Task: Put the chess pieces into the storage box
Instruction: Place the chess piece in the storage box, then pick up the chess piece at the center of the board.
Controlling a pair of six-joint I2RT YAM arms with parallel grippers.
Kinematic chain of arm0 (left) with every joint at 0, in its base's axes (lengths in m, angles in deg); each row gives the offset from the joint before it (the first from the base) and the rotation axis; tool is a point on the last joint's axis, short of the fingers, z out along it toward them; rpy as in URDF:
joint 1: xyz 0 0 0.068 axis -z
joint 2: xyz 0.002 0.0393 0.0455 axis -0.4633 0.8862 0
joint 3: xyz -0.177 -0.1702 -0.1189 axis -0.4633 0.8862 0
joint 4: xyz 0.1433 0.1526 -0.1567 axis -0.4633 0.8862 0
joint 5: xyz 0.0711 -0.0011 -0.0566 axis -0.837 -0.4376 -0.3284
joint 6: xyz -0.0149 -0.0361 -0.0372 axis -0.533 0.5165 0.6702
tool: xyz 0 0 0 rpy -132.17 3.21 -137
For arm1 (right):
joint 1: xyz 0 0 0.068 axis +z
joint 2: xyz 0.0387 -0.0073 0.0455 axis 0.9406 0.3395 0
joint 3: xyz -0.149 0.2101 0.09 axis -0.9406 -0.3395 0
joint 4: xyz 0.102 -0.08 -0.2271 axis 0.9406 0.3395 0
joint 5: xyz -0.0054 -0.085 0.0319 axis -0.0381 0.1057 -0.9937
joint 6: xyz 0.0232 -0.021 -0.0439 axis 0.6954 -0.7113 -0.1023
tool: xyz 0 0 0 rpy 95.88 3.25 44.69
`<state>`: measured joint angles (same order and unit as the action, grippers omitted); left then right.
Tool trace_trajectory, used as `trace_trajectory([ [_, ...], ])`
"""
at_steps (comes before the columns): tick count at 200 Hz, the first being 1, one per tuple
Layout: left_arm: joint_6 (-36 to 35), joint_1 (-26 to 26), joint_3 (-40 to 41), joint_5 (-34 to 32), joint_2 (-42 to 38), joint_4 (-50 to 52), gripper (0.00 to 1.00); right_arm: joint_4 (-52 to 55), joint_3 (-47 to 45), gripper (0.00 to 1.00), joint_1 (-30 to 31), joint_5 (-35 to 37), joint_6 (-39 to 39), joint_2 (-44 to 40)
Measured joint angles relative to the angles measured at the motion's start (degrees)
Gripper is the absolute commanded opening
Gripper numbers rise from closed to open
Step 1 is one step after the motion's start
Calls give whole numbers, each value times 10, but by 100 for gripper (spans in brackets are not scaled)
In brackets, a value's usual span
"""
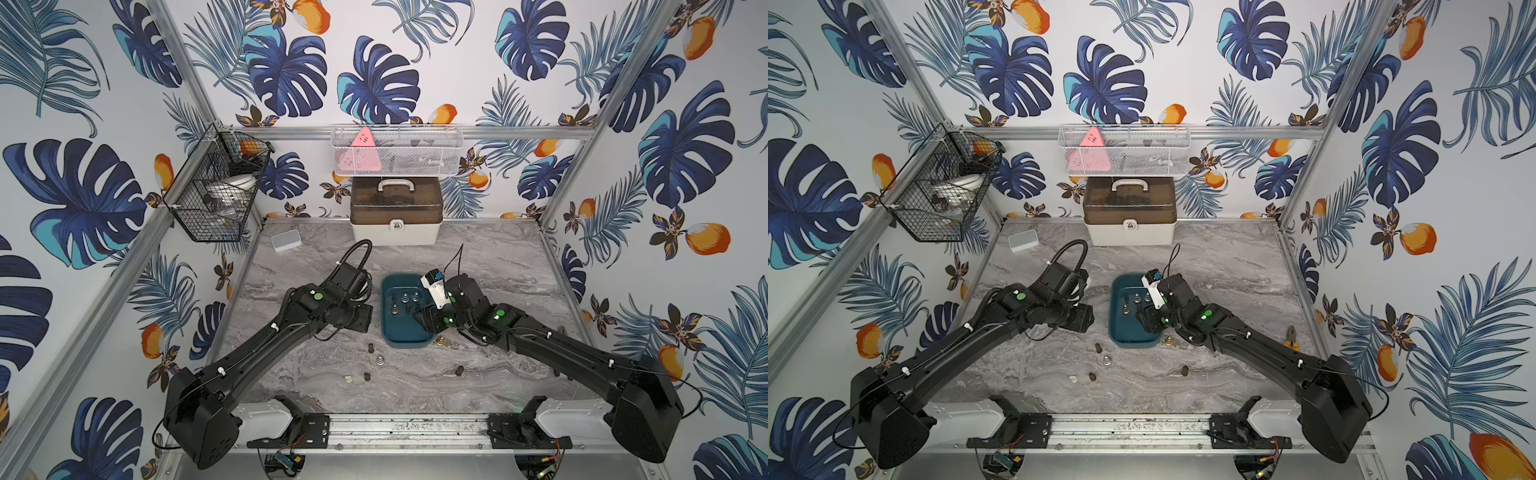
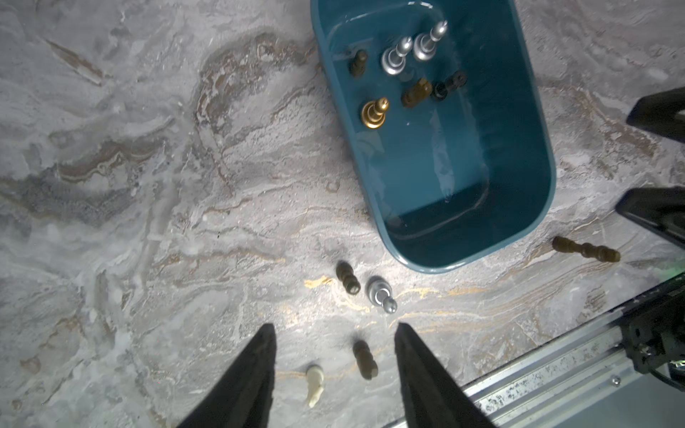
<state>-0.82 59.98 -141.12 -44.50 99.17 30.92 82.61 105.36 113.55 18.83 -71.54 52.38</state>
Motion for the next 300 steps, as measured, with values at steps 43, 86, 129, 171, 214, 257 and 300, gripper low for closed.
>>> trace_trajectory([
  [43,21,37,23,-3,33,18,46,-150,-145,59,4,-36,-29,-79],
  [86,30,41,42,-4,60,6,45,-271,-208,59,12,-54,-59,-94],
  [129,38,43,63,17,82,-36,46,-343,-247,61,29,-81,-72,-132],
  [171,42,47,63,25,102,-56,46,-359,-255,61,33,-74,-76,-141],
  [214,43,50,68,18,121,-72,43,-369,-259,62,34,-69,-76,-138],
  [257,43,50,79,11,135,-91,40,-371,-259,63,35,-67,-76,-134],
  [300,42,52,82,9,147,-106,35,-371,-259,64,36,-64,-76,-129],
])
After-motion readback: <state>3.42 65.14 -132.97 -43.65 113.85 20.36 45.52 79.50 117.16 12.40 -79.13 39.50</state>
